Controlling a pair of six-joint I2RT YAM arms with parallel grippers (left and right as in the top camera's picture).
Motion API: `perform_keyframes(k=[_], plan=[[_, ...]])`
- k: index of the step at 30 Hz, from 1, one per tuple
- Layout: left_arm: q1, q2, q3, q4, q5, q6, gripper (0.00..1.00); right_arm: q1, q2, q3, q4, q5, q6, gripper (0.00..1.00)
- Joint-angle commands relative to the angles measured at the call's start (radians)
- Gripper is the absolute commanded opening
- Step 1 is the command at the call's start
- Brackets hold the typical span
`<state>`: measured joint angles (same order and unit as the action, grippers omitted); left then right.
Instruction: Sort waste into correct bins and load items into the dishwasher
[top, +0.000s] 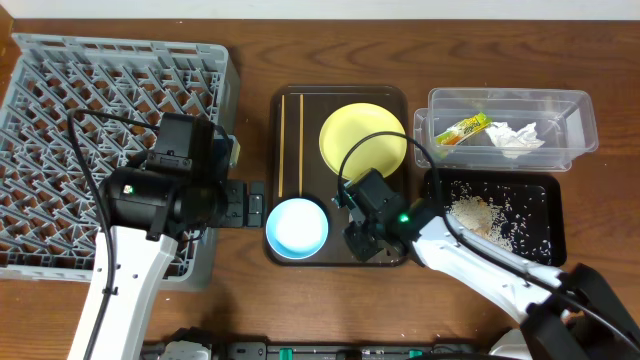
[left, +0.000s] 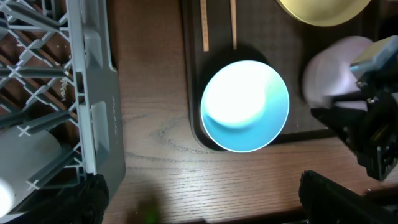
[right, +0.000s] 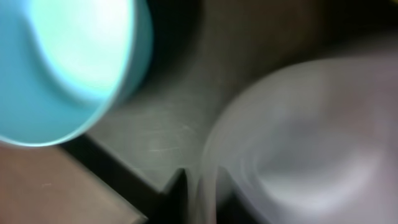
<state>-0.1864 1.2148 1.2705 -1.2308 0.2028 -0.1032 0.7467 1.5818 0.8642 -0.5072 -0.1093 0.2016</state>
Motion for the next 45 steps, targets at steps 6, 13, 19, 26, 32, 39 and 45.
perform_keyframes(k=[6, 13, 19, 26, 32, 39, 45], plan=[[-0.003, 0.000, 0.009, -0.003, -0.013, 0.013, 0.98, -0.014, -0.047, 0.127, -0.066, 0.044, 0.029, 0.59], [-0.003, 0.000, 0.009, -0.003, -0.013, 0.013, 0.98, -0.012, -0.108, 0.309, -0.200, 0.028, 0.007, 0.67], [-0.003, 0.000, 0.009, -0.003, -0.013, 0.013, 0.98, -0.012, -0.198, 0.428, -0.213, 0.023, 0.007, 0.99], [-0.003, 0.000, 0.009, -0.003, -0.013, 0.013, 0.98, -0.045, -0.296, 0.433, -0.327, 0.174, 0.007, 0.99], [-0.003, 0.000, 0.009, -0.003, -0.013, 0.013, 0.98, -0.243, -0.417, 0.433, -0.406, 0.255, 0.007, 0.99], [-0.003, 0.000, 0.009, -0.003, -0.013, 0.013, 0.98, -0.438, -0.594, 0.365, -0.278, 0.090, -0.265, 0.99], [-0.003, 0.000, 0.009, -0.003, -0.013, 0.013, 0.98, -0.544, -0.786, 0.166, -0.063, 0.029, -0.368, 0.99]])
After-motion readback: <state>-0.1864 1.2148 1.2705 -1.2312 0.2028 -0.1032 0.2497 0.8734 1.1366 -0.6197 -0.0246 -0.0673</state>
